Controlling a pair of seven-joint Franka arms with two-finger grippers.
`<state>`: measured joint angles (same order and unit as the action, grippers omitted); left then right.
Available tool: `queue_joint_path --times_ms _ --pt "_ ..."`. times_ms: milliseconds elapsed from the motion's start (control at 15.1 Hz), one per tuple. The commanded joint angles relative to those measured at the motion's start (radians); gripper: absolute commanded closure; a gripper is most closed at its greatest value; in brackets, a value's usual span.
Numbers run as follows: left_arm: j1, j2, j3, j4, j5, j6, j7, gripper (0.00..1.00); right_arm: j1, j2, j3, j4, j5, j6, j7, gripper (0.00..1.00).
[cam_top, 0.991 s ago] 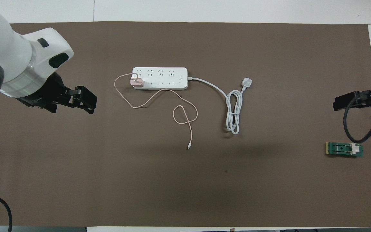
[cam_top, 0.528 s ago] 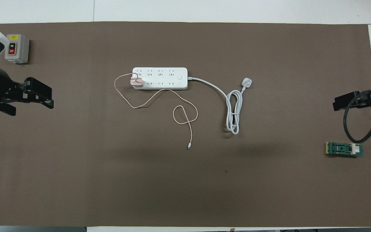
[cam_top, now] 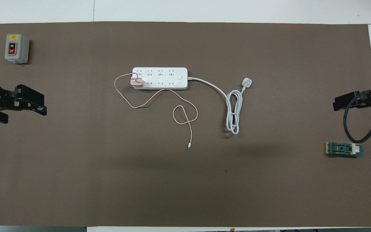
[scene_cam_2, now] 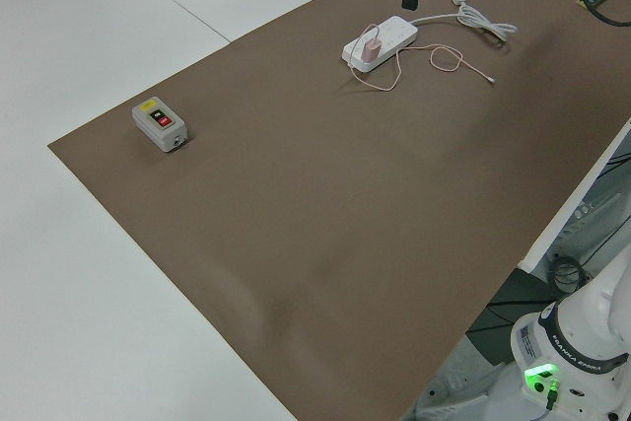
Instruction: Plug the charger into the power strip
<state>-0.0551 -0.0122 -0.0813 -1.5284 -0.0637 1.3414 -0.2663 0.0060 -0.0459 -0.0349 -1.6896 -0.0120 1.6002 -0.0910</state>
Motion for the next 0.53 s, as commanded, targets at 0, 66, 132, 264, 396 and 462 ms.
queue_joint_path --times_ms 0,66,132,264,396,462 --pt "0.000 -0.035 0.014 -0.052 0.009 0.027 0.002 0.00 -0.009 -0.023 0.009 -0.019 -0.014 -0.009 0.001 0.00" --pt "0.000 -0.034 0.014 -0.055 0.009 0.030 0.002 0.00 -0.009 -0.023 0.009 -0.019 -0.016 -0.009 0.001 0.00" --pt "-0.002 -0.031 0.014 -0.056 0.010 0.036 0.002 0.00 -0.009 -0.023 0.010 -0.019 -0.016 -0.009 0.001 0.00" --pt "0.001 -0.032 0.014 -0.059 0.010 0.036 0.001 0.00 -0.009 -0.023 0.009 -0.019 -0.016 -0.009 0.001 0.00" --pt "0.012 -0.032 0.014 -0.058 0.010 0.042 0.001 0.00 -0.009 -0.023 0.009 -0.019 -0.016 -0.009 0.001 0.00" --pt "0.012 -0.032 0.012 -0.056 0.010 0.041 0.001 0.00 -0.009 -0.023 0.009 -0.019 -0.016 -0.009 0.001 0.00"
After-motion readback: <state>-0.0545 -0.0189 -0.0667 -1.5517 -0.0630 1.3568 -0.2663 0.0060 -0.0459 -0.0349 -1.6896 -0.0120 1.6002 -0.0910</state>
